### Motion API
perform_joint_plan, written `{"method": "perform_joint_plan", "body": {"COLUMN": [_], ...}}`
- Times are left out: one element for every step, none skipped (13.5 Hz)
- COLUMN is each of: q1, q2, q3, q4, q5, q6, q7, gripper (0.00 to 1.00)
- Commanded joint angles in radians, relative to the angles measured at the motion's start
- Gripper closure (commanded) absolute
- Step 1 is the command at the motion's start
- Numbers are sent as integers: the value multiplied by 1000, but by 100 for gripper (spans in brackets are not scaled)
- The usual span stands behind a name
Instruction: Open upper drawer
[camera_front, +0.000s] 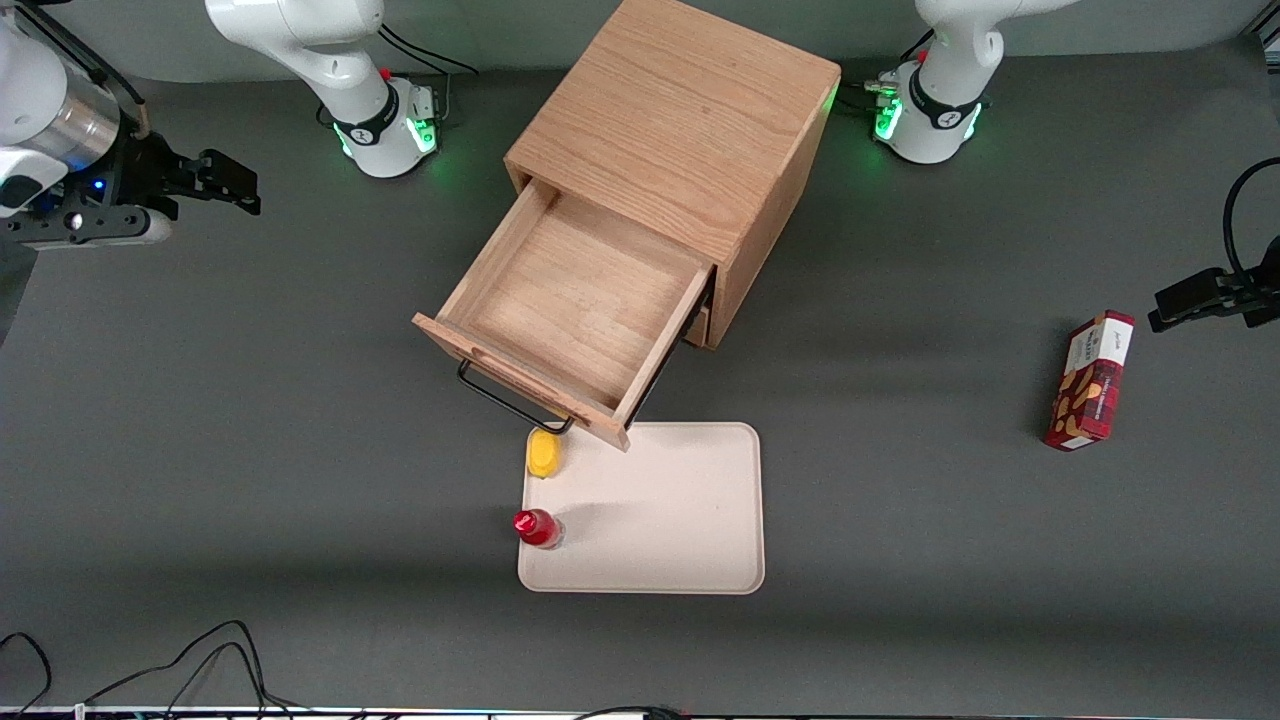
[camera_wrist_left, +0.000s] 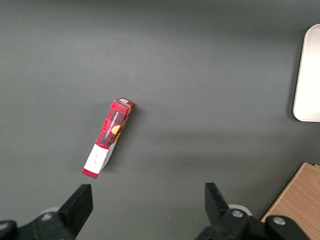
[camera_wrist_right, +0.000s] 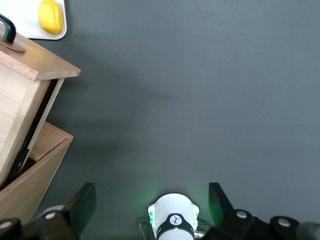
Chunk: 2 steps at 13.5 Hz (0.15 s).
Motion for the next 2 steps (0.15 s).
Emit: {"method": "perform_joint_plan", "body": {"q1": [2, 2], "q2": [-23, -23], "q3": [-31, -51], "q4": [-35, -32], "q5": [-13, -13], "q6": [42, 42], "q7": [18, 15], "gripper": [0, 0]}}
